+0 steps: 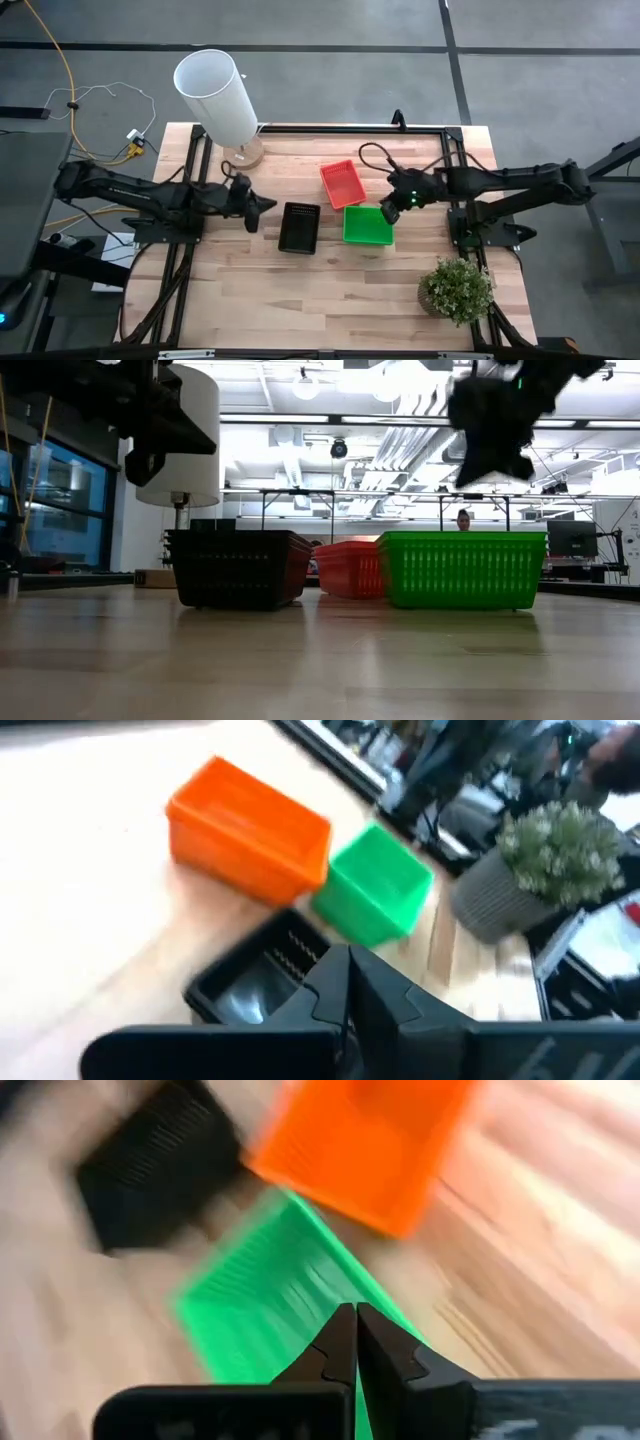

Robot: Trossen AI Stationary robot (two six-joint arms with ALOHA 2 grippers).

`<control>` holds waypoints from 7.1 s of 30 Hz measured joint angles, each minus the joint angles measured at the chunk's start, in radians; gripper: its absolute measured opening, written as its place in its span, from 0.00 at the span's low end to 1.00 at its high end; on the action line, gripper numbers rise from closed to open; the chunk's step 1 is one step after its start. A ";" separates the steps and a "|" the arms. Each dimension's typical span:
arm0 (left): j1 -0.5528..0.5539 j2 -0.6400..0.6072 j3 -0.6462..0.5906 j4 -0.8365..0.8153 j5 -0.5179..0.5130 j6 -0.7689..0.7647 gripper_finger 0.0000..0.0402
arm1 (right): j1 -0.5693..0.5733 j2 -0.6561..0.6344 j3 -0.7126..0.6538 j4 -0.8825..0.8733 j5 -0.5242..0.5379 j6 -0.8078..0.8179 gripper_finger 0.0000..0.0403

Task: Stack baskets by color
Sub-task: Adjust the stacked bins, then return to Home Position

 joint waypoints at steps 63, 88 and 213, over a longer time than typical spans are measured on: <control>0.045 -0.003 -0.001 -0.027 0.017 0.024 0.00 | -0.177 0.531 0.039 0.386 -0.125 0.025 0.00; 0.045 -0.003 -0.001 -0.034 0.016 0.056 0.00 | 0.395 0.294 0.108 0.165 -0.262 0.080 0.00; 0.067 -0.830 -0.406 0.096 0.241 0.340 0.00 | 0.080 -0.277 -0.259 0.789 -0.085 -0.290 0.00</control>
